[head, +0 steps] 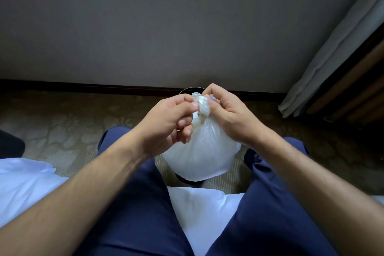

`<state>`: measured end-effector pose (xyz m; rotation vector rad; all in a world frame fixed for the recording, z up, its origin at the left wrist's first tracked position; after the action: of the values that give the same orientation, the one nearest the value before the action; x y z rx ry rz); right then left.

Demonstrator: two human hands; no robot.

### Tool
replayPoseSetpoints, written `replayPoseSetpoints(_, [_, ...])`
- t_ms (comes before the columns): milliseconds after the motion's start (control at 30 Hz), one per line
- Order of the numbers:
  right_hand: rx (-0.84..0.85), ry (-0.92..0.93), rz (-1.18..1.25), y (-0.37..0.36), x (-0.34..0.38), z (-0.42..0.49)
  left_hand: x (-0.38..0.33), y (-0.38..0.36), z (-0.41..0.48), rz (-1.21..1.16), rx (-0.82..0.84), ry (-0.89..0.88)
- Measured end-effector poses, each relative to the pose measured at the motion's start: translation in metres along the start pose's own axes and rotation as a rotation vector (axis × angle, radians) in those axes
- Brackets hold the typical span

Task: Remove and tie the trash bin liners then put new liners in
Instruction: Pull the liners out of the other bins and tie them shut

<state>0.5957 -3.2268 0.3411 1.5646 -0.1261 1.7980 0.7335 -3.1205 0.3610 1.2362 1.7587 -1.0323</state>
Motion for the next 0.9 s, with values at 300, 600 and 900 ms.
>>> replayPoseSetpoints(300, [0.056,-0.089,0.287,-0.014,0.008,-0.002,0.006,0.008,-0.008,0.131,0.031,-0.129])
replayPoseSetpoints(600, [0.079,-0.201,0.54,-0.018,0.009,0.003,0.004,0.009,-0.016,0.06,-0.103,-0.123])
replayPoseSetpoints(900, [0.113,-0.097,0.489,-0.028,0.012,0.001,0.015,0.001,-0.024,-0.493,0.031,0.193])
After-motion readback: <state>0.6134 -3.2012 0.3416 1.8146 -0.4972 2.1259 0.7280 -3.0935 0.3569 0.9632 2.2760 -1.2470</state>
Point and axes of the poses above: each hand's wrist, its own z-axis towards the middle knuckle, its own y-axis out of the back of the hand, x = y × z, the point moved 1 cm from there along z, towards the middle knuckle, and after that the axes turned 7 degrees about y, right-handed, at the moved point
